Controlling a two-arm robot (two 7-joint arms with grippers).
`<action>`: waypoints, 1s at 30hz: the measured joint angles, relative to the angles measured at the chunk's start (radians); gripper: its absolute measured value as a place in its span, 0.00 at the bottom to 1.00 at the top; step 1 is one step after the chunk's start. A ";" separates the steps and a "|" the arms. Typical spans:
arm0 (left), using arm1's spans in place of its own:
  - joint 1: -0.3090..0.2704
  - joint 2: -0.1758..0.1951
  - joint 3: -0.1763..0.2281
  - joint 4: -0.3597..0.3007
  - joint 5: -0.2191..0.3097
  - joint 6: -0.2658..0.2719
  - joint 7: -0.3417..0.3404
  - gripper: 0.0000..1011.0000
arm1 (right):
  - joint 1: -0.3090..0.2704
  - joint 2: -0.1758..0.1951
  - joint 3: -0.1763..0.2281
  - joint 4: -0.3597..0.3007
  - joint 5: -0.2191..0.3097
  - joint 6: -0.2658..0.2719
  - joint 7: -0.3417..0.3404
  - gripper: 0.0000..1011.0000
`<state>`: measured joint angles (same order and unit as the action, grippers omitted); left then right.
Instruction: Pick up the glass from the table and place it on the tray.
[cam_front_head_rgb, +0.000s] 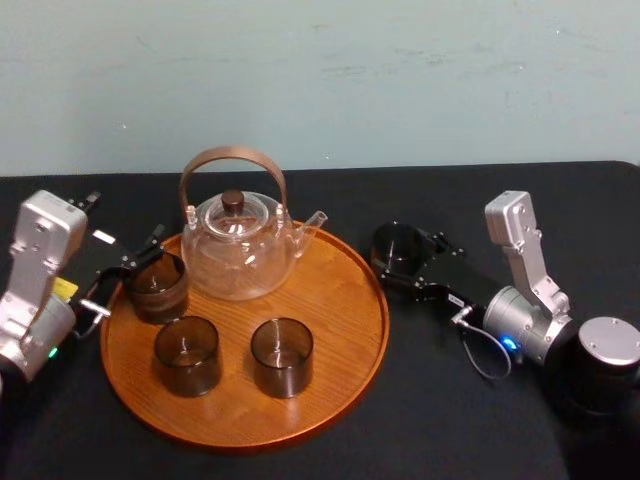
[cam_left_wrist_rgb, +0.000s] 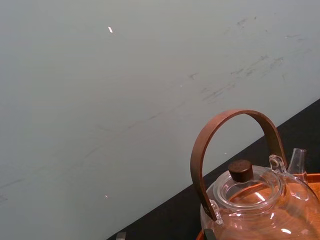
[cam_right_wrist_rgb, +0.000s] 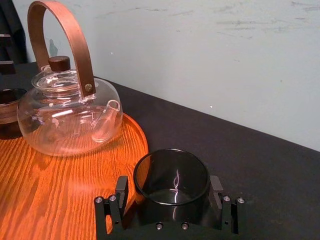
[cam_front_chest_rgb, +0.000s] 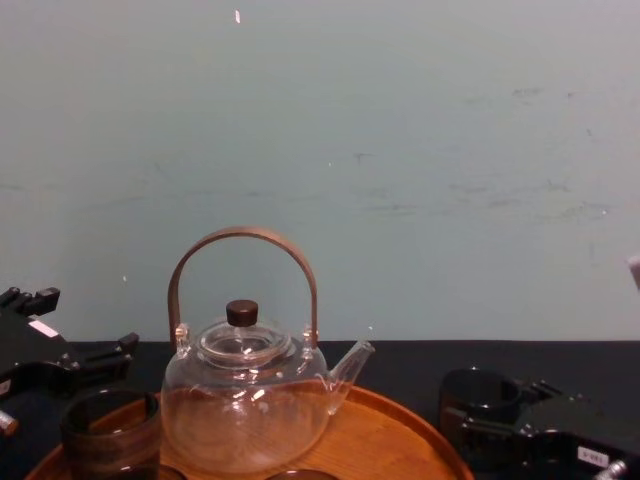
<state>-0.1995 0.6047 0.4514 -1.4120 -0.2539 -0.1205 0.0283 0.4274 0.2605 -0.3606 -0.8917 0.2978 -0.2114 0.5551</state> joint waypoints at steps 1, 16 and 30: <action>0.000 0.000 0.000 0.000 0.000 0.000 0.000 0.99 | 0.003 -0.002 0.000 0.006 0.000 -0.002 0.002 0.99; 0.000 0.000 0.000 0.000 0.000 0.000 0.000 0.99 | 0.056 -0.031 -0.002 0.098 -0.001 -0.038 0.024 0.99; 0.000 0.000 0.000 0.000 0.000 0.000 0.000 0.99 | 0.056 -0.031 -0.001 0.098 -0.002 -0.038 0.024 0.99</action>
<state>-0.1995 0.6047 0.4514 -1.4120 -0.2539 -0.1205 0.0283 0.4833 0.2297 -0.3614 -0.7932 0.2960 -0.2495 0.5792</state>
